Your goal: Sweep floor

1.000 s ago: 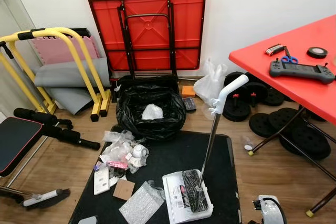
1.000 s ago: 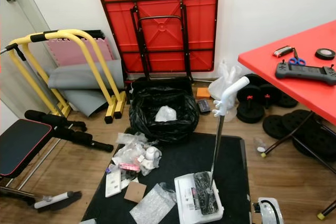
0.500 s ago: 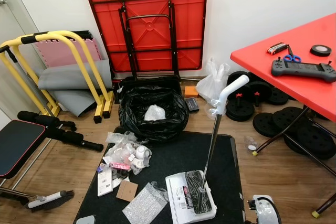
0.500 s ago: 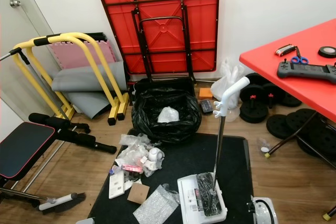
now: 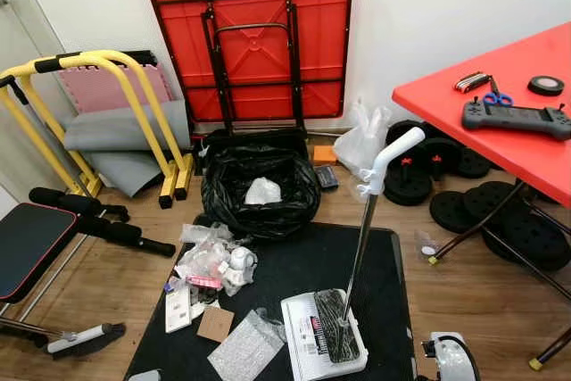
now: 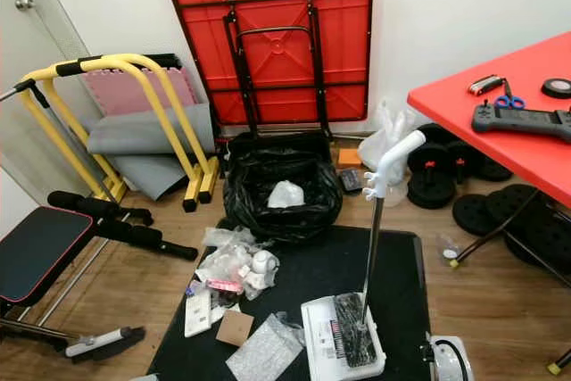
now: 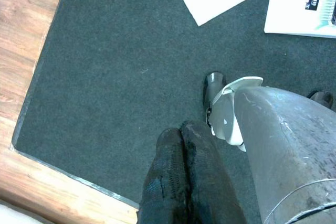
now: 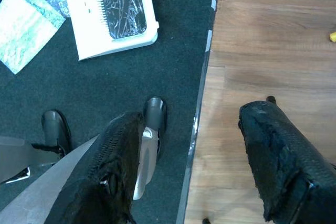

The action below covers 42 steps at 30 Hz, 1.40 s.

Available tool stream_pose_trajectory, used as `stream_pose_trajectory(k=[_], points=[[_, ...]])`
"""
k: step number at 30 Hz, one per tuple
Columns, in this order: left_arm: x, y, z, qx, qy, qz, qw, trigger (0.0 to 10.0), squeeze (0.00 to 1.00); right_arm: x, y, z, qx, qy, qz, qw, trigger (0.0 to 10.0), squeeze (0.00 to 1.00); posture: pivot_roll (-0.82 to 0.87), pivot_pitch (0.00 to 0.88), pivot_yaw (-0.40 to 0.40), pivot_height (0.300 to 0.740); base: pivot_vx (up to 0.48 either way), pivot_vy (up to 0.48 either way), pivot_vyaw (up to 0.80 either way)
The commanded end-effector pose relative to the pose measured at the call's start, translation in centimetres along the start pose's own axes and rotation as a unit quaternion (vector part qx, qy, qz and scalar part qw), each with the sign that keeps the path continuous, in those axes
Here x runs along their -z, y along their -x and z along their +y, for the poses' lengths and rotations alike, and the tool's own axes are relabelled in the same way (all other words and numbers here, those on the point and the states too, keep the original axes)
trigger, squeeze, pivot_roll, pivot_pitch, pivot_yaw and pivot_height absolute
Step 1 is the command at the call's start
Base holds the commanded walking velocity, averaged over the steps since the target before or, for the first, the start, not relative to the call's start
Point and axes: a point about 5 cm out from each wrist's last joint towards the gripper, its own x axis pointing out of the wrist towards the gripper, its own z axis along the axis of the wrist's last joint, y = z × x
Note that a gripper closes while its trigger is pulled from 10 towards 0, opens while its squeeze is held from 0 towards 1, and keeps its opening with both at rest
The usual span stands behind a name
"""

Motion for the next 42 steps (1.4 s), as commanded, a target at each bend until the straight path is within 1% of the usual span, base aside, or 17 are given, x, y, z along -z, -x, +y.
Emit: stream_pose_trajectory(k=[1, 16, 21, 42], points=[[0.3, 0.1, 0.3, -0.011, -0.008, 0.005, 1.000, 10.0, 0.00, 0.0, 0.0, 0.1, -0.004, 0.004, -0.001, 1.000, 10.0, 0.00, -0.01, 0.000, 0.047, 0.740, 0.000, 0.345, 0.00], [0.0, 0.0, 0.2, -0.011, -0.005, -0.002, 1.000, 10.0, 0.00, -1.8, 0.0, -0.1, -0.013, 0.000, -0.043, 0.999, 10.0, 0.00, -0.02, 0.000, 0.045, 0.740, 0.000, 0.353, 0.00], [0.0, 0.0, 0.2, -0.011, -0.008, -0.003, 1.000, 10.0, 0.00, -2.3, 0.0, -0.1, -0.019, 0.005, -0.056, 0.998, 10.0, 0.00, -0.02, 0.000, 0.043, 0.740, 0.000, 0.352, 0.00], [0.0, 0.0, 0.1, -0.010, -0.010, -0.003, 1.000, 10.0, 0.00, -2.7, -0.1, 0.1, -0.026, 0.012, -0.063, 0.998, 10.0, 0.00, -0.02, 0.000, 0.044, 0.740, 0.000, 0.348, 0.00]])
